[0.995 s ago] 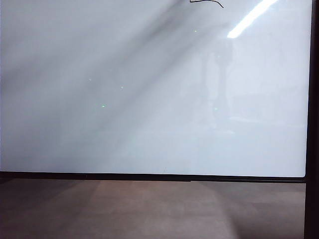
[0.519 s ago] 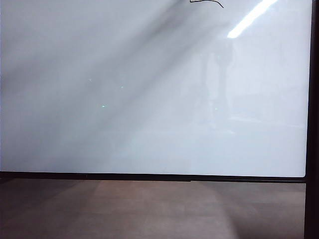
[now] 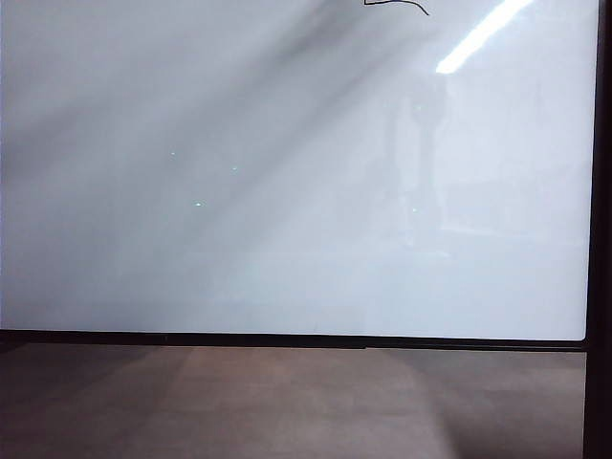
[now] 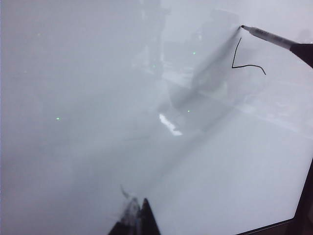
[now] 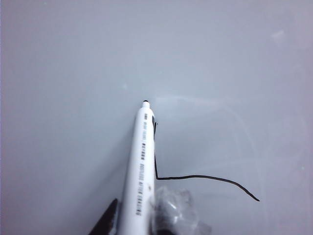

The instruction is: Reach to the right to find the marker pen, pick it up, and write the number 9 on the whiteboard.

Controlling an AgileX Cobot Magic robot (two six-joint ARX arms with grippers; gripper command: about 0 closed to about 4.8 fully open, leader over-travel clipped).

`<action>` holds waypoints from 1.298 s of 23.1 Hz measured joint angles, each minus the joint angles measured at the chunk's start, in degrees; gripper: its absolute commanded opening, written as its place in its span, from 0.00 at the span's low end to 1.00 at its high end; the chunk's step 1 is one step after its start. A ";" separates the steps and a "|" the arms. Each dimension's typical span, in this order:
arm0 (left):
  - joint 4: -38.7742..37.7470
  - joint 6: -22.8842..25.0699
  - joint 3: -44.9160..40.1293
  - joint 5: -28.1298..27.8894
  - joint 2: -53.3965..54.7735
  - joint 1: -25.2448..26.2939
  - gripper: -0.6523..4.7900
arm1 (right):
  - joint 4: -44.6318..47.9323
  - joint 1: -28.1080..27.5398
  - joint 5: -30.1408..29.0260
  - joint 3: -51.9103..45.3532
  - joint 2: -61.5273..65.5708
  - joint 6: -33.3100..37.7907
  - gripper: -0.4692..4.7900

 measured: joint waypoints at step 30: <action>-0.11 0.00 0.00 0.00 0.00 0.00 0.11 | -3.58 -4.57 3.17 -1.77 -3.61 -1.18 0.08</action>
